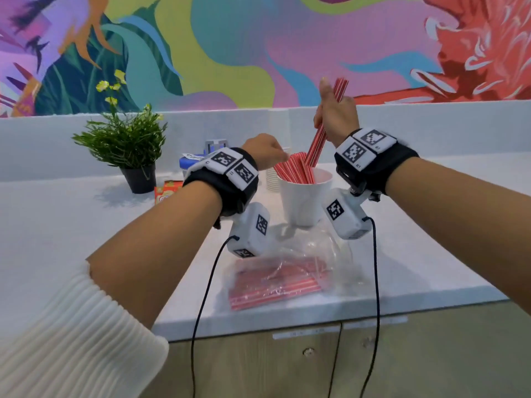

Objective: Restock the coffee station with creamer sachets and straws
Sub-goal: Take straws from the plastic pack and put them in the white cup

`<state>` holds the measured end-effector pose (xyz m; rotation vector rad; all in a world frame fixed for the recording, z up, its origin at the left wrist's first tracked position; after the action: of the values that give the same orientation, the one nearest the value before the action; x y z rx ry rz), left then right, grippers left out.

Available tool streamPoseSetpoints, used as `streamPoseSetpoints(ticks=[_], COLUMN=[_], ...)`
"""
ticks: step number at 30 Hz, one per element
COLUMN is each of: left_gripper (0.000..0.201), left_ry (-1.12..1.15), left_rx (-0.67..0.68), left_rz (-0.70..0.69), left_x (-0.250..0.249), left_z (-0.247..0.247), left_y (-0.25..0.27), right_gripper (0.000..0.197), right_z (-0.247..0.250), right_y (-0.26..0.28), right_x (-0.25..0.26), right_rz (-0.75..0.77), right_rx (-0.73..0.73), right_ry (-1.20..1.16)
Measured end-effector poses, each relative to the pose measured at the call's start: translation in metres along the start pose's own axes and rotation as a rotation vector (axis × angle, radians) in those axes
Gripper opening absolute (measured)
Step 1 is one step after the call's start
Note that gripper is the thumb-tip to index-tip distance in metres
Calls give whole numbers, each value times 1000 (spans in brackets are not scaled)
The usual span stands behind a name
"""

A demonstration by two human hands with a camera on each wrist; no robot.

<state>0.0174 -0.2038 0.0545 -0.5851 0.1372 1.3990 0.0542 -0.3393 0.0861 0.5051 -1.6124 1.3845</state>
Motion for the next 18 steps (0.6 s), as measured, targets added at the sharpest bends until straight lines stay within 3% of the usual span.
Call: streamPoseSetpoints(ticks=[3, 6, 11, 15, 18], left_gripper=[20, 28, 27, 29, 29], left_ry=[94, 141, 228, 416, 539], left_rx=[-13, 48, -24, -77, -87], left_rz=[92, 130, 100, 100, 109], left_x=[21, 36, 49, 52, 52], left_z=[-15, -33, -48, -51, -52], left_y=[-24, -39, -58, -68, -70], right_gripper=[61, 56, 28, 34, 18], right_z=[-17, -32, -48, -51, -51], right_y=[-11, -8, 1, 4, 8], right_x=[-17, -35, -66, -83, -83], right_rz=[20, 17, 23, 10, -1], right_rx=[39, 159, 371, 516, 600], right_ry=[109, 242, 542, 713, 732])
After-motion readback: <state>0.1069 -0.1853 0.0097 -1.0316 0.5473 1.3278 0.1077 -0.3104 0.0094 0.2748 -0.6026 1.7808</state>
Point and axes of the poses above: each hand's wrist, its own y-axis away from the middle knuckle, its own z-axis out of the back of the hand, x = y × z, the point moved 5 cm from there along -y, towards the middle knuckle, and after that the axes turned 5 degrees about -x, right-handed, at the moved point
